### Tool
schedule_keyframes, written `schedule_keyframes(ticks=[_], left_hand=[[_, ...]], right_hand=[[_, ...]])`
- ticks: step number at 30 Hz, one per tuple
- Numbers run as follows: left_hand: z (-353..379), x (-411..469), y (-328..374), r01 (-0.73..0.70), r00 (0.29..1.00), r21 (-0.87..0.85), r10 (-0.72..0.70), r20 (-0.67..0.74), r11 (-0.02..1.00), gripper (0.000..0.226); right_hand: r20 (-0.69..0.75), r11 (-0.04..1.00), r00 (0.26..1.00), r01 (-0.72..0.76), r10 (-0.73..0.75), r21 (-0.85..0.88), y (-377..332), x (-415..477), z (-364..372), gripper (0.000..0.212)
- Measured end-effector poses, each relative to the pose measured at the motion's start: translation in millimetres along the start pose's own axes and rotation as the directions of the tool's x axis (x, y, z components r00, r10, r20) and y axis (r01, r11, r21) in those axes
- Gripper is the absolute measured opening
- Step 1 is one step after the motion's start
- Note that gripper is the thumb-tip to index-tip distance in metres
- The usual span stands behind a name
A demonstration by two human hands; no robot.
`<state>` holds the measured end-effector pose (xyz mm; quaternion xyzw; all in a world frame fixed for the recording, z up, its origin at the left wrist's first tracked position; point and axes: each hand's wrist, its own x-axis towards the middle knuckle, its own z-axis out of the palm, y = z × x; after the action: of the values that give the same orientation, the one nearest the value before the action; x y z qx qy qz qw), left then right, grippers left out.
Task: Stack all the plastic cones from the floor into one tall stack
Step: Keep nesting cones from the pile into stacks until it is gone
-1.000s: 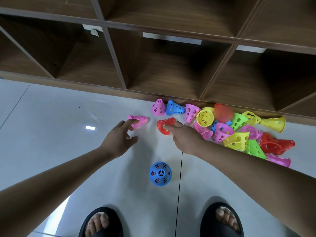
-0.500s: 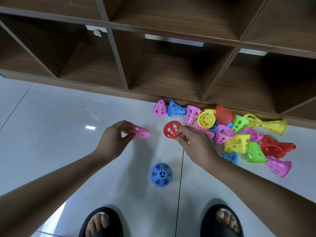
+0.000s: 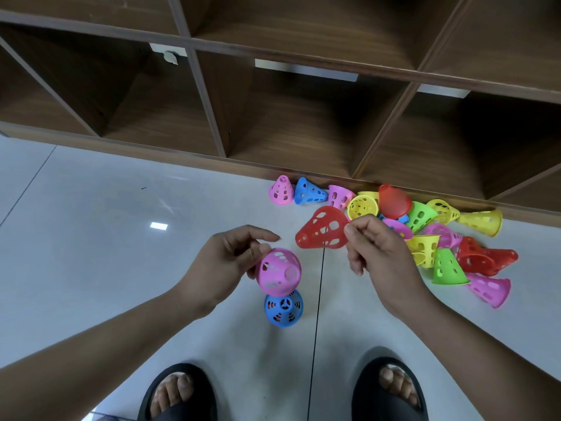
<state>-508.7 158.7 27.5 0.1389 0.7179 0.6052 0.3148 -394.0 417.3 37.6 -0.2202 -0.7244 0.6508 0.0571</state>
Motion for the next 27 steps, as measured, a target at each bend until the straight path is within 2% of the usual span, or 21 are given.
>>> schedule_keyframes(ticks=[3, 5, 8, 10, 14, 19, 22, 27], left_hand=[[9, -6, -10, 0.017, 0.999, 0.092, -0.021, 0.035, 0.996, 0.014], [12, -10, -19, 0.02, 0.999, 0.15, -0.027, 0.041, 0.988, 0.014], [15, -14, -36, -0.008, 0.999, 0.278, -0.006, 0.048, 0.961, 0.019], [17, -16, -46, -0.034, 0.999, 0.382, 0.022, 0.035, 0.924, 0.031], [17, -17, -64, -0.065, 0.998, 0.538, 0.052, 0.039, 0.841, 0.035], [7, -8, -76, -0.013, 0.998, 0.518, -0.018, 0.055, 0.855, 0.015], [2, 2, -75, 0.032, 0.996, 0.487, -0.071, 0.063, 0.873, 0.016], [-2, 28, -72, 0.048, 0.997, 0.498, -0.069, 0.024, 0.866, 0.011]], right_hand=[[0.138, 0.95, 0.981, -0.172, 0.139, 0.261, -7, -9, 4, 0.025], [0.248, 0.886, 0.946, -0.291, 0.21, 0.361, -5, -15, 8, 0.024], [0.385, 0.9, 0.894, -0.346, 0.23, 0.265, 9, -23, 17, 0.02], [0.417, 0.922, 0.872, -0.351, 0.257, 0.164, 20, -27, 25, 0.022], [0.419, 0.923, 0.844, -0.383, 0.335, 0.031, 38, -35, 39, 0.027], [0.331, 0.902, 0.84, -0.386, 0.431, -0.194, 64, -35, 44, 0.02], [0.292, 0.882, 0.837, -0.405, 0.463, -0.239, 71, -29, 42, 0.016], [0.139, 0.898, 0.896, -0.393, 0.423, -0.196, 78, -6, 22, 0.015]])
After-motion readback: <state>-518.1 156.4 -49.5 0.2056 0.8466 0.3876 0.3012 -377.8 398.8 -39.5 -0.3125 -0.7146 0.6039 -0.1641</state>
